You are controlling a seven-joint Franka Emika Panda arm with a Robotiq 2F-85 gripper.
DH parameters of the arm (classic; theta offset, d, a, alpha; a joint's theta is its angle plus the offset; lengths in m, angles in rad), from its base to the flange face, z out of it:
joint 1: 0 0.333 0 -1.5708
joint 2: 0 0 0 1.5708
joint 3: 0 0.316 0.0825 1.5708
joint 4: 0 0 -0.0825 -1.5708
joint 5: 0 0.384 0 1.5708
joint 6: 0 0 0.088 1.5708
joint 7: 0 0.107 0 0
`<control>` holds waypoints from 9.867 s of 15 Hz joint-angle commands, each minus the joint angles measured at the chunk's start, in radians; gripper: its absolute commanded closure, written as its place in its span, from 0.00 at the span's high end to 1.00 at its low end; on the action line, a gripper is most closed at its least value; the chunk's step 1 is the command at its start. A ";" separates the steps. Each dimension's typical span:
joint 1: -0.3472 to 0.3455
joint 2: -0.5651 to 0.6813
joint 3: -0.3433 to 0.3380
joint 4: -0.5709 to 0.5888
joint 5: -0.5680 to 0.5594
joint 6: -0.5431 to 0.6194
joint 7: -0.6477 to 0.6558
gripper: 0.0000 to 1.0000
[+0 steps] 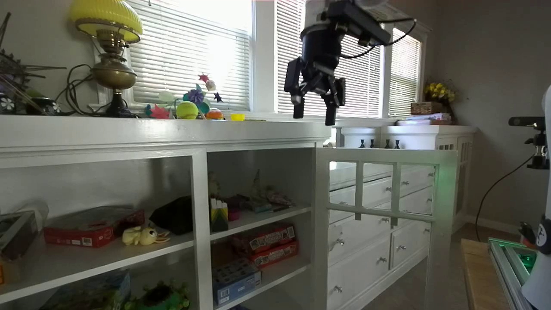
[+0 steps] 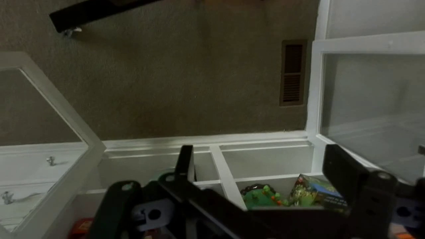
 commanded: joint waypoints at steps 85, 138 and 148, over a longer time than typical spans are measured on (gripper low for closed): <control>-0.102 1.213 -0.202 0.535 -0.505 1.482 -0.252 1.00; -0.175 1.440 -0.060 0.820 -0.473 1.434 -0.432 0.28; -0.171 1.430 -0.064 0.801 -0.465 1.434 -0.437 0.02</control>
